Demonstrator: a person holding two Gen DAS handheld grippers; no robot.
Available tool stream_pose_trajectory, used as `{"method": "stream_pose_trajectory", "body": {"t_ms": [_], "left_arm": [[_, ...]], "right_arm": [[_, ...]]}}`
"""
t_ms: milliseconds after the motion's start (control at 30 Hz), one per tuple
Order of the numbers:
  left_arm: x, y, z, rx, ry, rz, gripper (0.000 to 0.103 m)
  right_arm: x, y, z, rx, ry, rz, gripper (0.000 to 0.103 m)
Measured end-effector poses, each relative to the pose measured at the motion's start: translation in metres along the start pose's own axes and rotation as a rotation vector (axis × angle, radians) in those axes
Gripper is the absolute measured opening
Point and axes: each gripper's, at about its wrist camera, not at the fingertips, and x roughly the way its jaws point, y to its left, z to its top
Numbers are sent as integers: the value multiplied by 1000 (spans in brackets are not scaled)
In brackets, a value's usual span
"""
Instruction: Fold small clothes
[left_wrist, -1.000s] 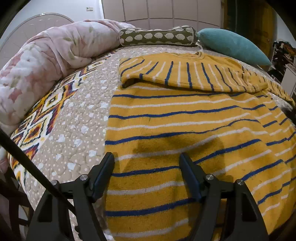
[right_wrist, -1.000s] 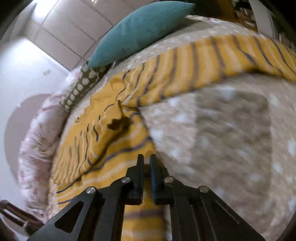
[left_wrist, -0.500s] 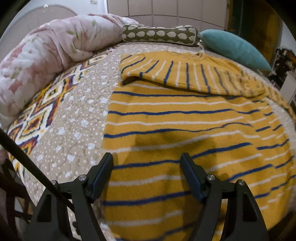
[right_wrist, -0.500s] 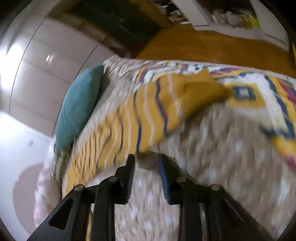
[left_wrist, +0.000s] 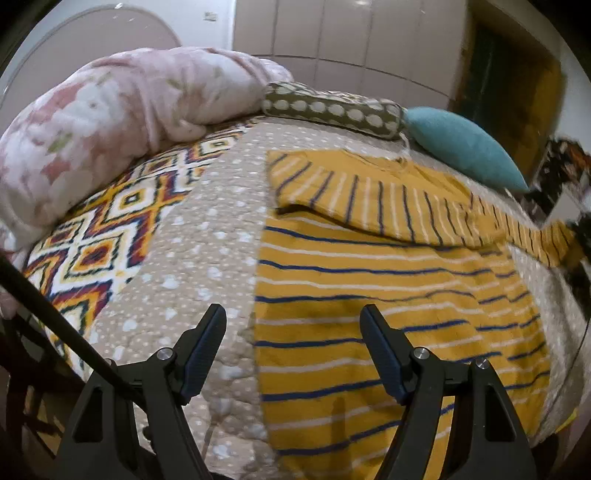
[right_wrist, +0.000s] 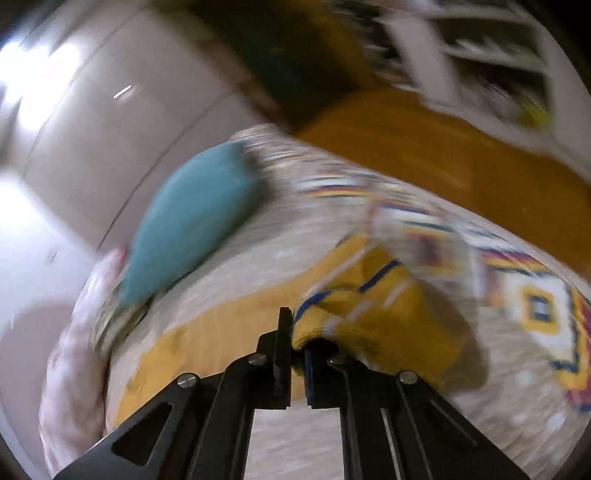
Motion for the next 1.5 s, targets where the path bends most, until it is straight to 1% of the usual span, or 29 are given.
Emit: {"method": "stream_pose_trajectory", "body": {"t_ms": [67, 167, 233, 333, 367, 400, 433, 500, 533, 600, 633, 667, 700, 733, 767, 833, 933, 1000, 1133, 1200, 1233, 1267, 1300, 1333, 1367, 1400, 1433, 1467, 1500], "left_arm": [[-4, 14, 2, -39, -7, -5, 74], [-9, 29, 1, -74, -17, -6, 74], [-10, 42, -1, -98, -25, -1, 74], [-9, 60, -4, -137, -19, 7, 74], [-8, 68, -5, -157, -15, 8, 74], [-7, 73, -6, -170, -13, 7, 74], [-7, 81, -8, -188, -12, 5, 74], [-8, 91, -11, -213, -14, 5, 74], [-8, 96, -13, -222, -19, 5, 74], [-6, 102, -15, -231, -25, 6, 74], [-5, 105, -15, -236, -26, 5, 74], [-4, 106, -16, -239, -24, 4, 74], [-3, 107, -16, -247, -21, -1, 74], [-2, 108, -17, -251, -18, -5, 74], [-2, 108, -17, -253, -16, -9, 74], [-2, 107, -18, -252, -13, -10, 74], [-3, 103, -18, -249, -10, -14, 74], [-5, 99, -18, -244, -15, -21, 74], [-9, 89, -17, -210, -23, -30, 74], [-10, 87, -17, -203, -23, -35, 74], [-10, 87, -17, -200, -21, -38, 74], [-10, 88, -17, -199, -20, -39, 74], [-10, 88, -17, -200, -19, -39, 74], [-8, 89, -16, -200, -14, -37, 74], [-6, 89, -16, -201, -7, -36, 74], [-3, 89, -17, -204, 4, -42, 74], [-1, 88, -18, -208, 9, -48, 74], [1, 87, -18, -210, 16, -55, 74], [4, 86, -19, -209, 27, -64, 74]], "right_arm": [[5, 60, -19, -111, 26, 73, 6], [21, 157, -66, -294, 79, 162, 6], [38, 219, -108, -428, 131, 209, 6], [69, 293, -179, -587, 235, 254, 6], [75, 312, -205, -641, 262, 256, 6], [89, 337, -237, -731, 292, 239, 6], [98, 346, -256, -783, 305, 221, 6], [118, 363, -300, -930, 313, 137, 7], [126, 368, -315, -994, 303, 100, 9], [134, 379, -342, -1116, 260, 18, 13], [136, 383, -352, -1166, 236, -7, 23], [135, 390, -364, -1228, 216, -22, 37], [135, 394, -370, -1266, 206, -29, 42], [134, 401, -379, -1317, 186, -42, 45], [133, 407, -389, -1384, 148, -61, 45], [132, 415, -417, -1552, 44, -119, 45], [131, 417, -458, -1832, -116, -237, 45], [131, 412, -477, -2001, -215, -303, 45], [130, 403, -500, -2253, -380, -367, 46], [125, 401, -499, -2285, -433, -369, 53], [119, 401, -495, -2258, -436, -356, 62], [108, 402, -483, -2187, -404, -322, 69], [99, 403, -474, -2118, -363, -288, 72], [89, 403, -459, -2026, -302, -245, 74], [78, 398, -435, -1901, -213, -196, 74], [75, 393, -419, -1817, -149, -169, 74], [68, 382, -395, -1699, -63, -133, 74], [65, 371, -379, -1620, -13, -112, 74], [57, 352, -353, -1487, 62, -80, 74]]}}
